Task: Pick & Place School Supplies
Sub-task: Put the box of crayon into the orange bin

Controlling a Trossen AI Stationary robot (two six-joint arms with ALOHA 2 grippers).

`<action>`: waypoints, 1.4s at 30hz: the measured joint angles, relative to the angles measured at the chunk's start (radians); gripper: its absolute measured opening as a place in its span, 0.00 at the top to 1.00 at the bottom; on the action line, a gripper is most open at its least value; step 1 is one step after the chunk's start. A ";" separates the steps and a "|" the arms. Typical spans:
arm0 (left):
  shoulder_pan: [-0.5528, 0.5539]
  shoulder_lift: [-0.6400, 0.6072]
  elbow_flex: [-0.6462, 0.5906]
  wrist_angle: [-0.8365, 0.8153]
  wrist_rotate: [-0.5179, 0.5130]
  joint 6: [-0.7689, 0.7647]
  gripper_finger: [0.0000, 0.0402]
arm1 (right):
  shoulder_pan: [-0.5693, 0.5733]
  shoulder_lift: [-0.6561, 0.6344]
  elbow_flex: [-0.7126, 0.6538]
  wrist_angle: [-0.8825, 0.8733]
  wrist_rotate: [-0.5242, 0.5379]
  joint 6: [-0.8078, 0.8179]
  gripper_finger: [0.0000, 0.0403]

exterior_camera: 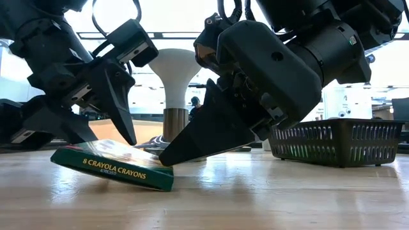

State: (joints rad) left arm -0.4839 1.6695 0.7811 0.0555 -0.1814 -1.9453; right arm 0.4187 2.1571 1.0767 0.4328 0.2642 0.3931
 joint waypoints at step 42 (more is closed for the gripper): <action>0.000 -0.016 0.001 -0.001 -0.012 0.075 0.88 | 0.051 -0.360 -0.002 -0.288 0.211 -0.098 0.83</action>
State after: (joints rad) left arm -0.4834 1.6533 0.7822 0.0549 -0.1937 -1.8702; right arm 0.4695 1.7975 1.0744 0.1449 0.4748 0.2952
